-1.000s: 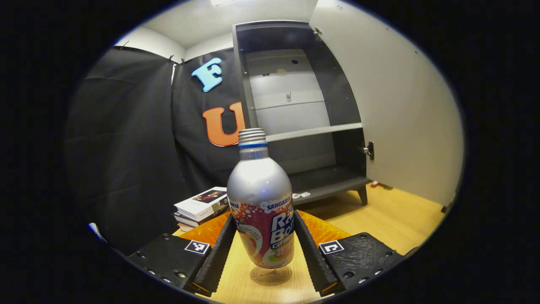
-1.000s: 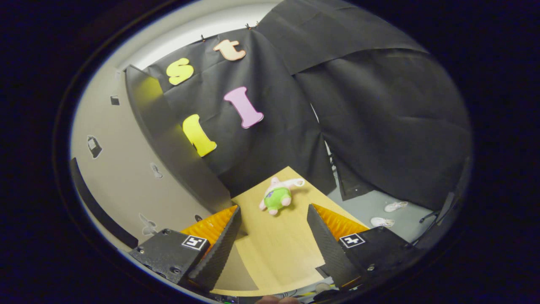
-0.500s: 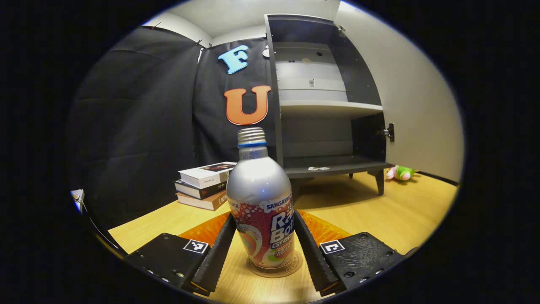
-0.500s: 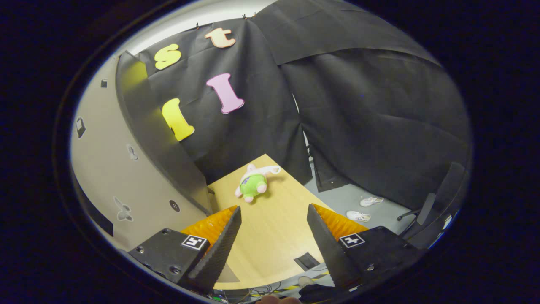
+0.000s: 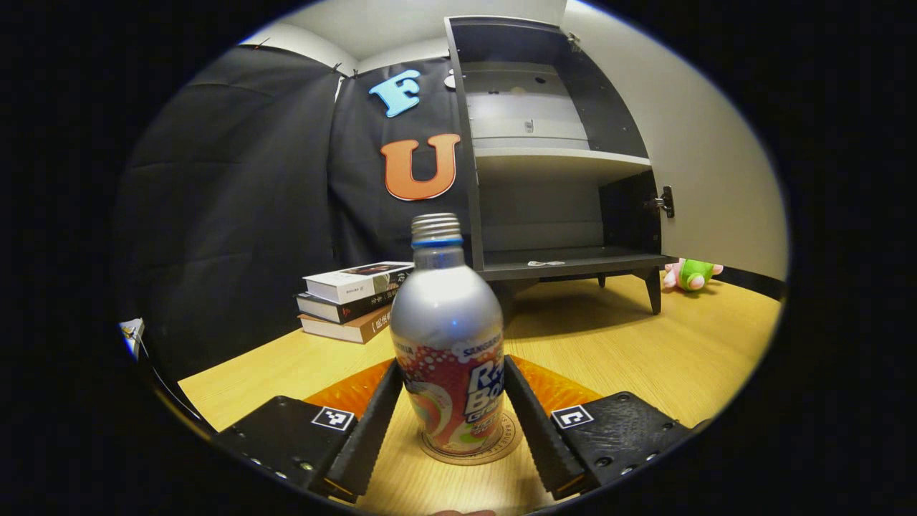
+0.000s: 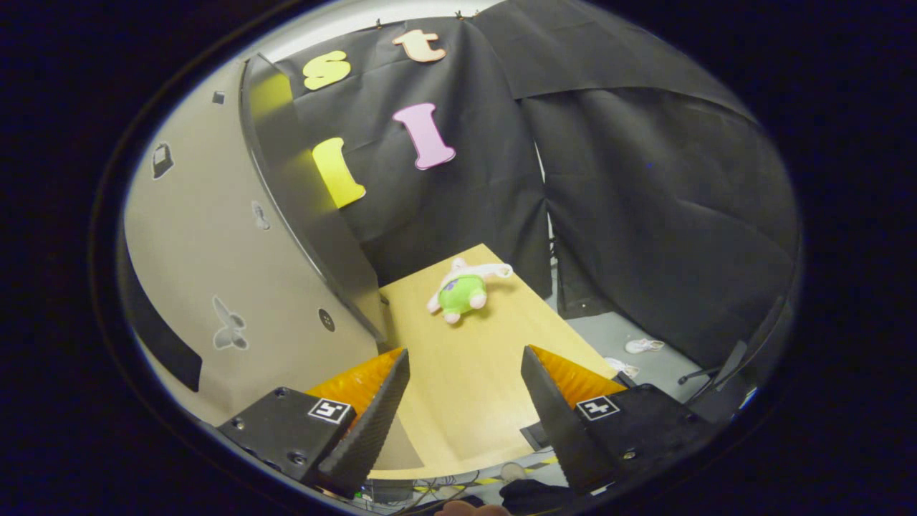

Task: Open the cabinet door with the right hand, grasp the bottle in the cabinet with the left hand and place it on the coaster, then close the cabinet door with the right hand.

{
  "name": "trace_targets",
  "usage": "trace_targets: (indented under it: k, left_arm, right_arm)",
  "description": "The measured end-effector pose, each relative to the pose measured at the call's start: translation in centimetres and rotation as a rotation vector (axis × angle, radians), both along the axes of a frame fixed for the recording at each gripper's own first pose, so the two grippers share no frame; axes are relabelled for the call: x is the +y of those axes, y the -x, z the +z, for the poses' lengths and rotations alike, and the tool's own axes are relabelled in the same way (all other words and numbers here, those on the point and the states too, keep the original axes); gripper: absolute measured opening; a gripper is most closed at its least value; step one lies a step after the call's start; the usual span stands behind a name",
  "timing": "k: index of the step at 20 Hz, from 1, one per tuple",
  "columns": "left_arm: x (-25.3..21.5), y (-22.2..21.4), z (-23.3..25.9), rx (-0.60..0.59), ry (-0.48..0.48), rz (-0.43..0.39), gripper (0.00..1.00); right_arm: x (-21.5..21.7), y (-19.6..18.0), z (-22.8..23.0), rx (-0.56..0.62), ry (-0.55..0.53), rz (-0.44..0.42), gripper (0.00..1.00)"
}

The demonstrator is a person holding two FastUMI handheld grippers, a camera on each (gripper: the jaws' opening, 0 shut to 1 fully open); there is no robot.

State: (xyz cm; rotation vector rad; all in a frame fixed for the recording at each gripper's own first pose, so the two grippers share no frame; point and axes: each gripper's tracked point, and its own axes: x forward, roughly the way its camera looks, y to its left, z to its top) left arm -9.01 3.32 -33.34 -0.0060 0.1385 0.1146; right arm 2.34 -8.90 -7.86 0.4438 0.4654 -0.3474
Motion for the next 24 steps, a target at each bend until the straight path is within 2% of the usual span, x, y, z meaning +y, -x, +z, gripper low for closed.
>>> trace_targets:
  k: [1, 2, 3, 7, 11, 12, 13, 14, 17, 19, 21, 24]
  left_arm:
    - [0.3, 0.0, 0.7, -0.031, -0.014, 0.019, 0.88]
    - [0.6, 0.1, 1.1, -0.05, -0.028, 0.036, 0.81]
    - [0.5, 0.1, 1.0, -0.045, -0.026, 0.035, 0.97]
    - [1.0, -0.1, 0.4, -0.026, -0.043, 0.054, 0.96]
    - [1.1, 0.3, 1.7, -0.032, -0.054, 0.058, 0.96]
    - [1.1, 0.6, 2.3, -0.033, -0.053, 0.059, 0.96]
    - [0.9, 1.1, 3.3, -0.042, -0.047, 0.056, 0.96]
    - [0.8, 1.6, 4.8, -0.061, -0.051, 0.051, 0.96]
    - [0.7, 3.0, 9.1, -0.099, -0.057, 0.042, 0.96]
    - [-0.3, 3.5, 12.3, -0.107, -0.036, -0.005, 0.96]
    - [-1.3, 3.8, 17.0, -0.117, -0.036, -0.058, 0.96]
    - [-1.4, 3.7, 26.7, -0.165, -0.105, -0.073, 0.96]
  right_arm:
    - [0.1, -0.1, -0.1, 0.006, 0.004, 0.005, 0.99]
    - [0.1, -0.2, -0.3, 0.015, 0.006, 0.009, 0.99]
    - [0.0, -0.4, -0.4, 0.019, 0.003, 0.013, 0.99]
    - [0.1, -1.4, -0.4, 0.019, -0.002, 0.021, 1.0]
    - [-0.4, -2.5, 0.2, 0.016, 0.045, 0.033, 0.99]
    - [-0.7, -2.9, 0.7, 0.001, 0.06, 0.027, 0.94]
    - [-1.1, -3.4, 1.0, -0.001, 0.09, 0.02, 0.94]
    - [-1.6, -3.8, 1.2, -0.005, 0.123, 0.011, 1.0]
    - [-1.5, -5.1, 2.4, -0.063, 0.158, 0.024, 1.0]
    - [-1.7, -5.8, 3.1, -0.102, 0.191, 0.031, 0.96]
    - [-2.6, -5.8, 4.2, -0.16, 0.241, 0.012, 1.0]
    - [-2.2, -6.1, 5.8, -0.245, 0.275, 0.027, 0.96]
